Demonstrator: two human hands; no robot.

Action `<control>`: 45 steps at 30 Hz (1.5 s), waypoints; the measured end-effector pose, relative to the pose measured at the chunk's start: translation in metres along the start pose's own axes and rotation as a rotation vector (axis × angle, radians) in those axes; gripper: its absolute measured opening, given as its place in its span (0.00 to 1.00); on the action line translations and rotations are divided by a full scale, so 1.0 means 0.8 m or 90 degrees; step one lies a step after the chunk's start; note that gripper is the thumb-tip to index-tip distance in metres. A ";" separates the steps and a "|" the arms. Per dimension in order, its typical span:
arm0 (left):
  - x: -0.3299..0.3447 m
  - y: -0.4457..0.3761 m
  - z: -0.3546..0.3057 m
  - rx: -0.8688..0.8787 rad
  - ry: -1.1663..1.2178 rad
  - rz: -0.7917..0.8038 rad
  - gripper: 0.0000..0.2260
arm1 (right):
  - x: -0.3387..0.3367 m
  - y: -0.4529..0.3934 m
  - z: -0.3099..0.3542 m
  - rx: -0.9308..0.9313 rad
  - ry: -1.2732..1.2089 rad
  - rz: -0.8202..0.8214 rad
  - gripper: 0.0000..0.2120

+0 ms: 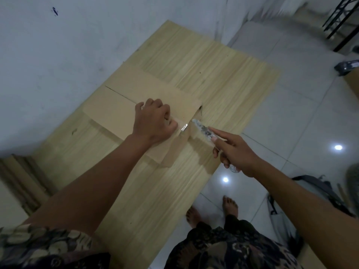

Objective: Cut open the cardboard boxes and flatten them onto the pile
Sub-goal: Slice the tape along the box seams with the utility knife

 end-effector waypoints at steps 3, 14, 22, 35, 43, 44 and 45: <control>0.009 0.004 -0.002 -0.028 0.046 0.050 0.21 | 0.004 -0.008 0.002 0.002 -0.028 -0.010 0.20; 0.022 0.029 -0.030 -0.024 0.010 0.045 0.32 | 0.008 -0.005 -0.014 0.015 -0.082 -0.046 0.19; 0.040 0.048 -0.028 -0.009 -0.013 0.025 0.28 | 0.009 -0.014 -0.012 0.024 -0.079 -0.058 0.19; 0.020 0.063 0.015 0.080 0.166 0.008 0.23 | 0.037 -0.033 0.001 0.041 0.000 0.061 0.19; 0.028 0.066 0.021 0.067 0.161 0.005 0.23 | 0.046 -0.036 0.000 0.030 0.034 0.083 0.20; 0.028 0.066 0.021 0.064 0.165 0.007 0.24 | 0.047 -0.034 -0.001 0.031 0.035 0.091 0.20; 0.028 0.066 0.021 0.064 0.169 0.009 0.24 | 0.046 -0.030 -0.003 0.032 0.035 0.099 0.19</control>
Point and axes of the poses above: each hand's wrist, its own y-axis away from the middle knuckle, its own x-axis out of the palm, z = x × y, the point moved 5 cm from there along -y, towards the middle knuckle, and after that the axes turned 2 degrees about z, right-handed, at the moved point
